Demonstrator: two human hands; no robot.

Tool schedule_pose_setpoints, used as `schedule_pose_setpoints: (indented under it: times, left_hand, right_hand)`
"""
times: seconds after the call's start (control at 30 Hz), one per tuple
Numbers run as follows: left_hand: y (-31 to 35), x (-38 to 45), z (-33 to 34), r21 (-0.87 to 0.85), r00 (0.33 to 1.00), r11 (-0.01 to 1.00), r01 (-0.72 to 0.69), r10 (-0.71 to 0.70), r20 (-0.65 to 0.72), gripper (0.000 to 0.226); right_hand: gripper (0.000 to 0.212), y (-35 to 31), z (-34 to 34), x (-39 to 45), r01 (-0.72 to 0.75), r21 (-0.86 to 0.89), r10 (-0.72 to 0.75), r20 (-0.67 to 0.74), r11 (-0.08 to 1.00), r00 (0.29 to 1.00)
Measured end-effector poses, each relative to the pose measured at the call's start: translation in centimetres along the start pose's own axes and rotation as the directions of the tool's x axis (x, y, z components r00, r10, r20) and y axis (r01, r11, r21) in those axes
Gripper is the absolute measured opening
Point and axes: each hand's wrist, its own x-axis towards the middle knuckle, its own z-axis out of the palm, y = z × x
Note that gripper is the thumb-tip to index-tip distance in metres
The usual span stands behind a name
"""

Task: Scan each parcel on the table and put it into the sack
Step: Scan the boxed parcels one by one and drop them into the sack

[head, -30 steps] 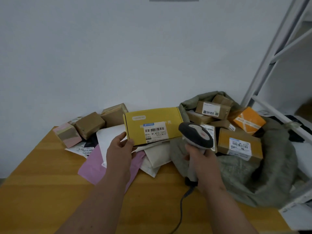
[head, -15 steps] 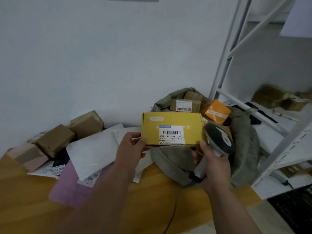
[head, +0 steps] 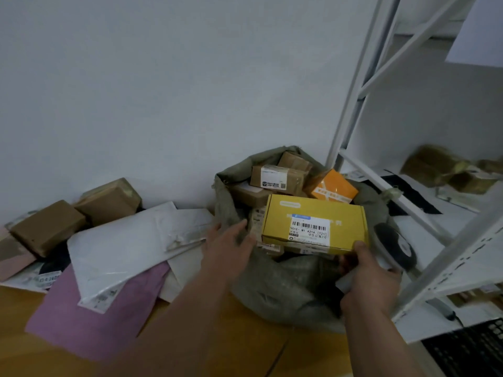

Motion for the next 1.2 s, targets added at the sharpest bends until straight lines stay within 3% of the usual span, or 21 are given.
schedule_pose_setpoints:
  times: [0.13,0.23,0.3,0.37,0.53,0.67,1.0,1.2]
  left_hand:
    - [0.6,1.2,1.9,-0.039,0.995,0.994,0.099,-0.099,0.004,0.06]
    - [1.5,1.0,1.6,-0.133,0.96,0.987,0.095,-0.126,-0.251,0.058]
    - [2.0,0.7,1.1,-0.191,0.898,0.98,0.049,-0.127,-0.42,0.054]
    - [2.3,0.5,0.8,-0.217,0.86,0.976,-0.001,-0.11,-0.499,0.051]
    - [2.9,0.5,1.4,-0.105,0.937,0.993,0.049,-0.082,-0.34,0.053]
    - [2.5,0.2,1.8,-0.132,0.932,0.991,0.025,-0.071,-0.356,0.053]
    - [1.4,-1.7,-0.6,-0.088,0.896,0.996,-0.015,-0.025,-0.444,0.04]
    - [-2.6,-4.2,-5.8,-0.149,0.897,0.989,0.006,-0.071,-0.436,0.044]
  right_hand:
    - [0.046,0.7,1.4,3.3,-0.075,-0.097,0.085,0.106,0.992,0.991]
    - [0.038,1.5,2.9,4.2,-0.201,-0.137,0.229,0.234,0.97,0.945]
    - [0.04,1.8,3.8,4.8,-0.217,-0.145,0.251,0.278,0.965,0.927]
    - [0.05,1.8,4.5,5.4,-0.204,-0.188,0.251,0.277,0.961,0.928]
    - [0.04,1.4,4.8,6.4,-0.254,-0.16,0.281,0.18,0.954,0.943]
    - [0.038,1.0,4.2,5.7,-0.19,-0.113,0.21,0.195,0.975,0.958]
    - [0.025,-0.6,3.7,0.7,-0.078,-0.189,0.154,0.427,0.979,0.891]
    - [0.021,1.3,4.9,-7.3,-0.022,-0.279,0.191,0.597,0.96,0.78]
